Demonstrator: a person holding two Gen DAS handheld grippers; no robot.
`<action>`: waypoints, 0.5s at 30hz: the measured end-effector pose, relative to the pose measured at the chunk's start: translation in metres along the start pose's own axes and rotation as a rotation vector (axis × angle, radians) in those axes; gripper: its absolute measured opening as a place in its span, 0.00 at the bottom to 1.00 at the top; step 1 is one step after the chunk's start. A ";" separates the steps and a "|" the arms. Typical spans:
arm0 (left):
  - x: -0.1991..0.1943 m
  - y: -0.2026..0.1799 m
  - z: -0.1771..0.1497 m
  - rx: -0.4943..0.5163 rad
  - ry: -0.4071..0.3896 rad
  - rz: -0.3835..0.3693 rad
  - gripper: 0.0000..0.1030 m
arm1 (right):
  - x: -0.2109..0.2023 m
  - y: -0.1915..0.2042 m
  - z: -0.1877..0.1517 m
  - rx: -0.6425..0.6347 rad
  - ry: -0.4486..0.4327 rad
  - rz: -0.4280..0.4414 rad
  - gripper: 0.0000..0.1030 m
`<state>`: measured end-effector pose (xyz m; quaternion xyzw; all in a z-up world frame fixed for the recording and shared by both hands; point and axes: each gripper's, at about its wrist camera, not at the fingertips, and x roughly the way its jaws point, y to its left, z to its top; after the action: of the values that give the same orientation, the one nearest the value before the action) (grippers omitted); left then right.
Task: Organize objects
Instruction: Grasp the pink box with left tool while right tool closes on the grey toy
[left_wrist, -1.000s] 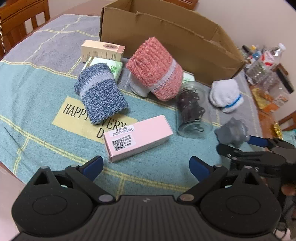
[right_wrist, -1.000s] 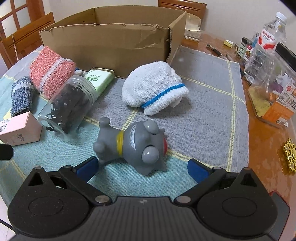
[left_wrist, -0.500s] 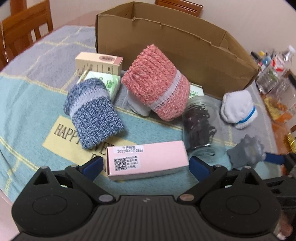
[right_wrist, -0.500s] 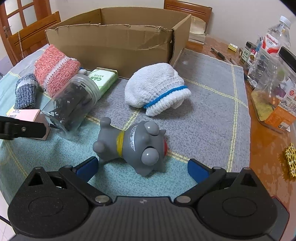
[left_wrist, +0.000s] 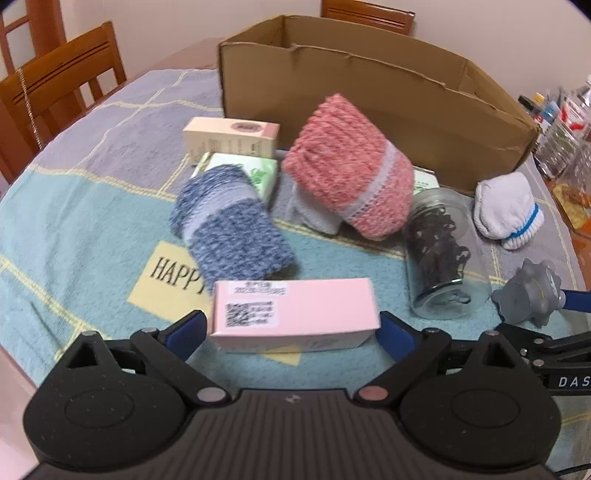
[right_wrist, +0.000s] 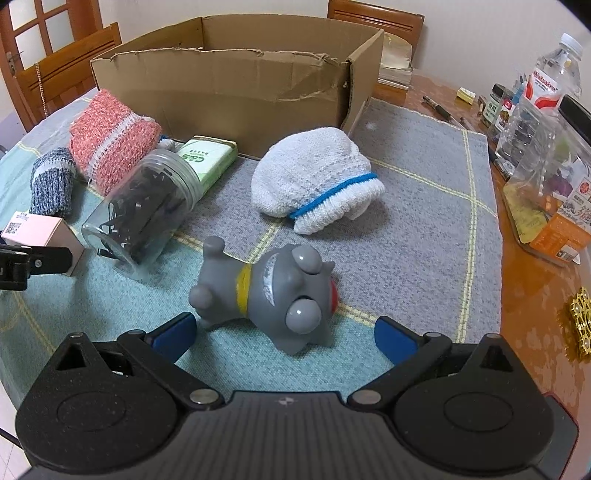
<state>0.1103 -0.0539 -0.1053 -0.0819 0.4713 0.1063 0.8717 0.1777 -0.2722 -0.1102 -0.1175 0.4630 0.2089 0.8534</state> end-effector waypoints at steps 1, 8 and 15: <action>0.001 -0.002 0.001 0.006 -0.002 0.005 0.93 | 0.001 0.001 0.001 0.000 0.003 0.001 1.00; -0.002 -0.004 0.003 0.019 -0.011 0.007 0.84 | 0.005 0.009 0.009 -0.008 0.012 0.005 1.00; -0.001 -0.001 0.005 0.023 -0.001 -0.005 0.81 | 0.005 0.015 0.018 -0.033 0.012 -0.014 0.94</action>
<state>0.1142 -0.0542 -0.1015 -0.0730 0.4720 0.0989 0.8730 0.1864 -0.2510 -0.1044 -0.1360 0.4638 0.2096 0.8500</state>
